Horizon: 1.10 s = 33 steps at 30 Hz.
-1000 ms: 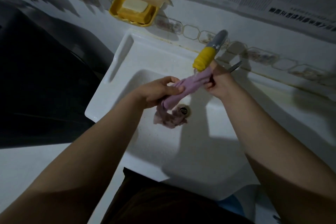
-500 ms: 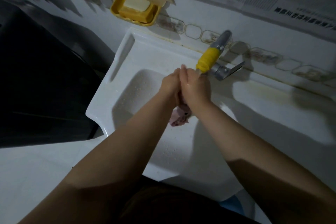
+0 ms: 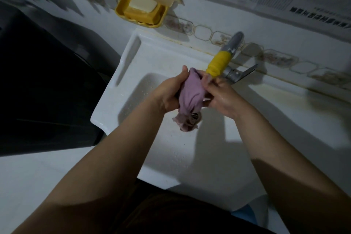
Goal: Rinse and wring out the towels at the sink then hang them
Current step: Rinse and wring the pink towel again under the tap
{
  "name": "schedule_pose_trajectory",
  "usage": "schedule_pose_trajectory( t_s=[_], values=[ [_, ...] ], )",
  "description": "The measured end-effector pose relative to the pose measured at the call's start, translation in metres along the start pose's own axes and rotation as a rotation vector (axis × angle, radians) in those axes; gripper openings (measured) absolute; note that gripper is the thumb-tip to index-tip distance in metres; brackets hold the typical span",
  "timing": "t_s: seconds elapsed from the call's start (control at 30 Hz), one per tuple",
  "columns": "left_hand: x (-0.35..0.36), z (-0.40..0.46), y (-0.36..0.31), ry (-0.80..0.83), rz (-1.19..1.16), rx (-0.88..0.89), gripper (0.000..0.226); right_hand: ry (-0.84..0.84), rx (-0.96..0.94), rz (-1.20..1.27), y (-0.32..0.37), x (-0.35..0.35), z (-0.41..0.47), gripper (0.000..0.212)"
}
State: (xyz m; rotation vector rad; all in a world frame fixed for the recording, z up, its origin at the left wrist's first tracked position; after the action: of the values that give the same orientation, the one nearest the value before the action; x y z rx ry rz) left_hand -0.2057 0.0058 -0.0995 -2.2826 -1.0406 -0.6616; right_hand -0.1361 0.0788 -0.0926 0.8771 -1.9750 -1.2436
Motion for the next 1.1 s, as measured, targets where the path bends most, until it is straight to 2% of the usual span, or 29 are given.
schedule_pose_trajectory(
  t_s=[0.13, 0.17, 0.23, 0.27, 0.33, 0.37, 0.47, 0.53, 0.57, 0.63, 0.7, 0.73, 0.8, 0.83, 0.87, 0.9, 0.97, 1.03, 1.1],
  values=[
    [-0.001, -0.014, -0.005, 0.119, 0.25, 0.017, 0.048, 0.064, -0.115, -0.141, 0.009, -0.011, 0.002, 0.047],
    [-0.003, -0.015, -0.006, 0.111, 0.291, 0.012, 0.043, 0.101, -0.104, -0.168, 0.011, -0.012, 0.002, 0.04],
    [-0.009, -0.017, -0.011, 0.038, 0.383, 0.029, 0.042, 0.168, -0.052, -0.234, 0.015, -0.012, 0.0, 0.015],
    [-0.013, -0.018, -0.015, -0.029, 0.436, 0.046, 0.041, 0.169, -0.052, -0.305, 0.02, -0.015, -0.001, 0.012],
    [-0.023, -0.022, -0.024, -0.184, 0.55, 0.099, 0.033, 0.1, -0.093, -0.447, 0.032, -0.024, 0.003, 0.023],
    [-0.025, -0.025, -0.027, -0.245, 0.623, 0.132, 0.026, 0.067, -0.118, -0.503, 0.038, -0.027, 0.005, 0.021],
    [-0.022, -0.026, -0.029, -0.315, 0.798, 0.18, 0.009, -0.019, -0.087, -0.601, 0.031, -0.036, 0.018, 0.028],
    [-0.021, -0.022, -0.028, -0.307, 0.77, 0.186, 0.02, -0.057, -0.067, -0.474, 0.023, -0.031, 0.018, 0.024],
    [-0.019, -0.021, -0.028, -0.29, 0.715, 0.194, 0.025, -0.017, -0.086, -0.382, 0.018, -0.024, 0.018, 0.023],
    [-0.015, -0.02, -0.03, -0.248, 0.586, 0.215, 0.025, 0.121, -0.109, -0.222, 0.01, -0.006, 0.011, 0.037],
    [-0.013, -0.018, -0.032, -0.223, 0.499, 0.206, 0.026, 0.17, -0.095, -0.141, 0.005, 0.003, 0.004, 0.053],
    [-0.014, -0.018, -0.033, -0.239, 0.495, 0.198, 0.029, 0.15, -0.098, -0.15, 0.004, 0.002, 0.004, 0.051],
    [-0.017, -0.017, -0.039, -0.344, 0.621, 0.205, 0.037, 0.039, -0.105, -0.33, 0.013, -0.006, 0.003, 0.016],
    [-0.019, -0.018, -0.043, -0.411, 0.739, 0.214, 0.042, 0.002, -0.083, -0.447, 0.023, -0.01, 0.001, 0.008],
    [-0.02, -0.018, -0.045, -0.454, 0.844, 0.217, 0.046, -0.038, -0.066, -0.573, 0.03, -0.015, 0.002, 0.022],
    [-0.02, -0.018, -0.045, -0.458, 0.917, 0.216, 0.047, -0.044, -0.041, -0.68, 0.036, -0.017, 0.003, 0.03],
    [-0.021, -0.016, -0.039, -0.355, 0.927, 0.162, 0.042, -0.057, 0.038, -0.746, 0.038, -0.022, 0.006, 0.033],
    [-0.021, -0.014, -0.032, -0.22, 0.933, 0.132, 0.033, -0.093, 0.097, -0.709, 0.038, -0.024, 0.006, 0.034],
    [-0.025, -0.016, -0.032, -0.194, 0.953, 0.154, 0.022, -0.181, 0.067, -0.551, 0.036, -0.029, 0.006, 0.032]
  ],
)
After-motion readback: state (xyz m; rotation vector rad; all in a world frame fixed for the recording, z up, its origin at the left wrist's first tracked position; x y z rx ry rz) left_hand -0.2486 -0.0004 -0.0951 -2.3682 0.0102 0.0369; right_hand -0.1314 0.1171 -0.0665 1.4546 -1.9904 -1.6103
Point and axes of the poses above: each hand's wrist, its own z-axis towards the middle knuckle, its own x-axis out of the palm, y = z × x, the point moved 7 cm from there along z, towards the middle knuckle, and after that the axes turned 15 degrees about -x, right-handed, at the moved point
